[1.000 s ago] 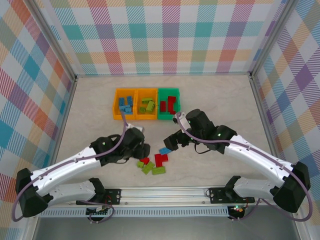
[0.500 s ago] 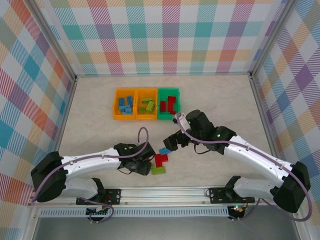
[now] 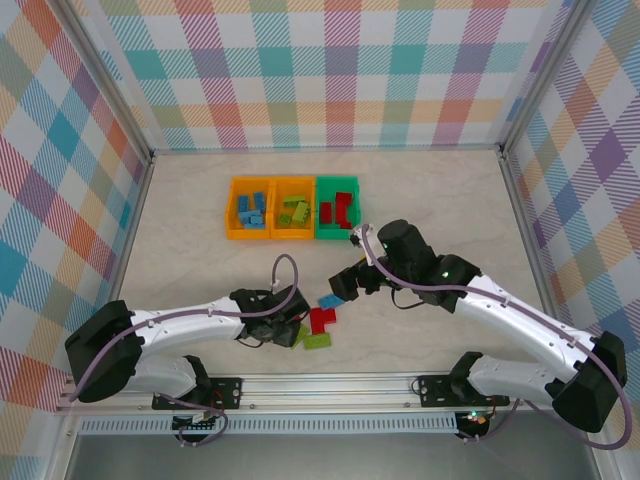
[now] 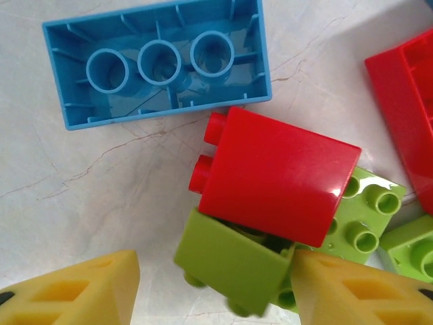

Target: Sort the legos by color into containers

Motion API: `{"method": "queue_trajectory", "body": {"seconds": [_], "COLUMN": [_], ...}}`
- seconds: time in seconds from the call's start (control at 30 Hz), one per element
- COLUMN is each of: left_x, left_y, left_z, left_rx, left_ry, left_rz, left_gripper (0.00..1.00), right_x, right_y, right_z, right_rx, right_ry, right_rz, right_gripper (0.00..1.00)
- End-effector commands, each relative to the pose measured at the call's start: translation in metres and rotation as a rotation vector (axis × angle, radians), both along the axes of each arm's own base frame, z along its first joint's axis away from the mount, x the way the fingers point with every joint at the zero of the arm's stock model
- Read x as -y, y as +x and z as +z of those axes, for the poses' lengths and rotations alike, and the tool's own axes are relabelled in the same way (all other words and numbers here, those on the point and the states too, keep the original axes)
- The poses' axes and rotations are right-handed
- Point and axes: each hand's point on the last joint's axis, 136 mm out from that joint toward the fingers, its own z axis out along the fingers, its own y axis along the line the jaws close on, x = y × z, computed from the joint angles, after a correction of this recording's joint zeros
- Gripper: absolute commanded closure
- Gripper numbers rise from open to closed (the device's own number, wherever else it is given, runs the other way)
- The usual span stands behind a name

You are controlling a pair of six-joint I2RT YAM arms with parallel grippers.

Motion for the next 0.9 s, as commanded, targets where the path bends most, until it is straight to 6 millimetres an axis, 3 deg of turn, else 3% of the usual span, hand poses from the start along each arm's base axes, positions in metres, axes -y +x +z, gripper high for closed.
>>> {"method": "queue_trajectory", "body": {"seconds": [0.0, 0.3, 0.43, 0.5, 0.63, 0.73, 0.87], "left_x": [-0.001, 0.001, 0.003, 0.007, 0.008, 0.005, 0.005], "left_y": [0.007, 0.009, 0.008, 0.010, 0.028, 0.055, 0.109], "left_z": [-0.003, -0.012, -0.005, 0.012, 0.070, 0.104, 0.132], "left_rx": [0.020, 0.010, 0.012, 0.038, 0.204, 0.298, 0.370], "left_ry": [0.001, -0.014, -0.037, -0.081, -0.171, -0.192, -0.206], "left_rz": [0.005, 0.012, 0.008, 0.002, -0.009, -0.002, 0.035], "left_gripper": [0.40, 0.60, 0.70, 0.71, 0.73, 0.74, 0.75], "right_x": [-0.002, -0.003, -0.009, -0.019, -0.041, -0.048, -0.049], "right_y": [-0.003, -0.002, -0.011, -0.025, -0.055, -0.058, -0.053], "right_z": [0.002, 0.001, 0.001, 0.001, 0.003, 0.002, -0.002], "right_rx": [-0.007, -0.014, -0.037, -0.083, -0.228, -0.248, -0.238], "right_ry": [0.025, 0.023, 0.040, 0.066, 0.132, 0.151, 0.125], "right_rz": [0.008, 0.005, 0.063, 0.151, 0.340, 0.377, 0.361], "right_gripper": [0.00, 0.00, 0.00, 0.00, 0.00, 0.00, 0.00]}}
